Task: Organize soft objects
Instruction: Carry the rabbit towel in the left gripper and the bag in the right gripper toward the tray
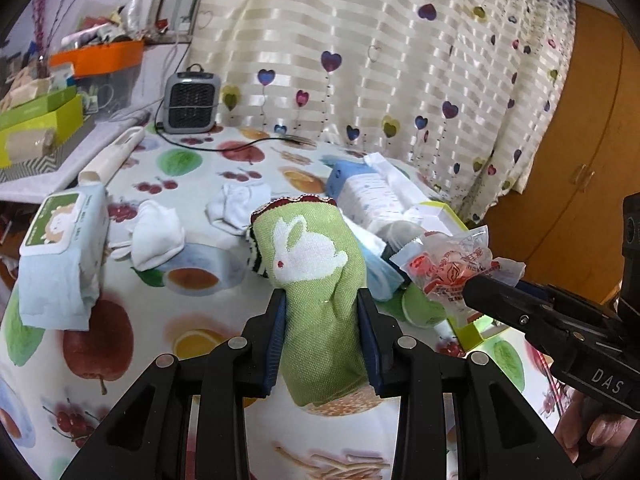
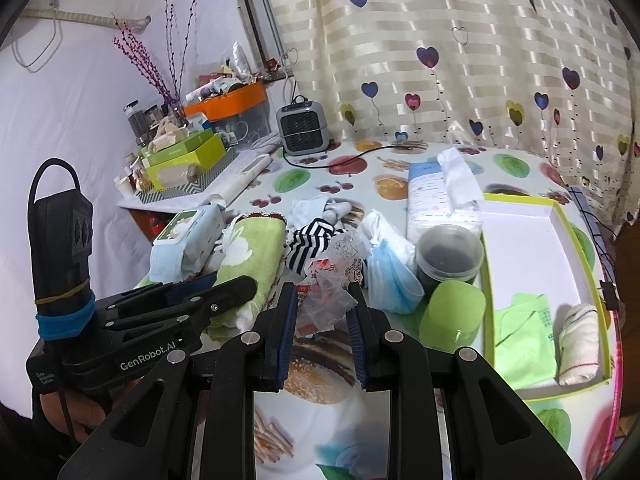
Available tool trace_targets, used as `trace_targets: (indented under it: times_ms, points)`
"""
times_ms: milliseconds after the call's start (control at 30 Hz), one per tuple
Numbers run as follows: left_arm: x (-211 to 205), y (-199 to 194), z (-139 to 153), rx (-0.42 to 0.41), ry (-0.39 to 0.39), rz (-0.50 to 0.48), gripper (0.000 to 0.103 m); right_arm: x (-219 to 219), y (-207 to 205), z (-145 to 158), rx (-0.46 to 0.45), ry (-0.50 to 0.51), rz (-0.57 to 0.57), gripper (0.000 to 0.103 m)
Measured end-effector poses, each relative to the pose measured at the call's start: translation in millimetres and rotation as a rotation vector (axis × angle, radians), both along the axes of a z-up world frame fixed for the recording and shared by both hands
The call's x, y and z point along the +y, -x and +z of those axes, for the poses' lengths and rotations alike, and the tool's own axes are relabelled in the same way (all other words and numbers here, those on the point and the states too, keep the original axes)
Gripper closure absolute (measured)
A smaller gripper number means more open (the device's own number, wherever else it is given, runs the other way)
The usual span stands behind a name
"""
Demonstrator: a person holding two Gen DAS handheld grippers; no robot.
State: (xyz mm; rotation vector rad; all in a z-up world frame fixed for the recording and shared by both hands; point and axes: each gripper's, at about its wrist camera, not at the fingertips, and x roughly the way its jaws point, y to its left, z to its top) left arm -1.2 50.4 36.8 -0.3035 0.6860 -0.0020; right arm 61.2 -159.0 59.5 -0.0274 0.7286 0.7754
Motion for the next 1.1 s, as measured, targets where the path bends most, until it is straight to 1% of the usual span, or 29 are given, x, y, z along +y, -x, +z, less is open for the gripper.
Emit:
trace_targets:
  times_ms: [467,1100]
  points:
    - [-23,-6,7,-0.002,-0.022,-0.037,0.07,-29,-1,6,-0.008,-0.032,-0.043,0.077]
    - [-47,-22,10,-0.007,-0.028,-0.096,0.07,-58,-10,9,-0.014,-0.057,-0.106,0.077]
